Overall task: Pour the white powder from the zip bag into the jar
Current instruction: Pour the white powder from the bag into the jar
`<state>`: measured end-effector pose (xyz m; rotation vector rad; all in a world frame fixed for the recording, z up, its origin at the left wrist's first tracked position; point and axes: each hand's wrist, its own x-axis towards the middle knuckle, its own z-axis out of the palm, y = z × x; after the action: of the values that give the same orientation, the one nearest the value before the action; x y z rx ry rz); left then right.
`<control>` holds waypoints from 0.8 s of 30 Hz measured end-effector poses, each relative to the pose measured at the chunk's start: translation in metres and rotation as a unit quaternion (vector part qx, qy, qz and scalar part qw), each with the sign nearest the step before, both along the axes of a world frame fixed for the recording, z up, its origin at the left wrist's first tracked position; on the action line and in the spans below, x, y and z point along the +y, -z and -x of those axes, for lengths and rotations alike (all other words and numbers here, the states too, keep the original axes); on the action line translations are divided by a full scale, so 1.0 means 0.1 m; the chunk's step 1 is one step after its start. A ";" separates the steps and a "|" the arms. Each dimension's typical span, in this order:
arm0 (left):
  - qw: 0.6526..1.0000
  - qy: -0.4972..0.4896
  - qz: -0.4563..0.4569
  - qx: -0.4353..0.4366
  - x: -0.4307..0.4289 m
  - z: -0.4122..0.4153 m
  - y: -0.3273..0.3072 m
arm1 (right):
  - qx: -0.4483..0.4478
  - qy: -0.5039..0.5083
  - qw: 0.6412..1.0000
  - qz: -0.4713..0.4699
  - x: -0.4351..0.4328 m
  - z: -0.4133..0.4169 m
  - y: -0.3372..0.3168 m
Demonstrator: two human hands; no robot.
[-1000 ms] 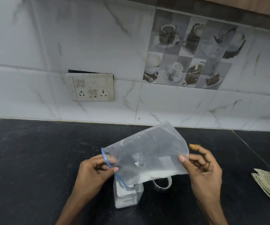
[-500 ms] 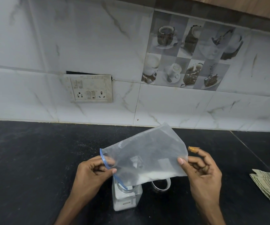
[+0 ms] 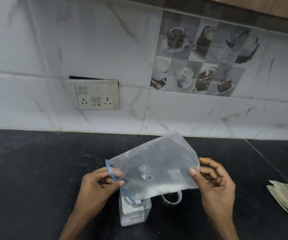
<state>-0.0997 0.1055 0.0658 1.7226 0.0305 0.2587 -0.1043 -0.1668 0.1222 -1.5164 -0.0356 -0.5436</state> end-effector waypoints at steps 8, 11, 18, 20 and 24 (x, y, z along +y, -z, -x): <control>1.000 0.003 0.001 0.002 -0.01 0.00 -0.02 | 0.007 0.002 1.000 0.013 0.02 0.03 0.02; 1.000 0.004 0.005 0.005 -0.02 0.01 -0.02 | 0.005 0.016 1.000 0.009 0.01 0.04 0.02; 1.000 0.008 0.009 0.003 -0.02 -0.01 0.01 | 0.009 0.020 1.000 0.004 0.01 0.03 0.01; 1.000 0.006 0.009 0.002 -0.02 -0.01 0.00 | 0.009 0.012 1.000 0.005 0.02 0.03 0.00; 1.000 0.007 0.005 0.001 -0.01 -0.01 0.01 | 0.011 0.009 1.000 0.005 0.02 0.03 0.00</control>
<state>-0.0984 0.1046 0.0648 1.7126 0.0207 0.2461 -0.1073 -0.1647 0.1219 -1.5341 -0.0087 -0.5420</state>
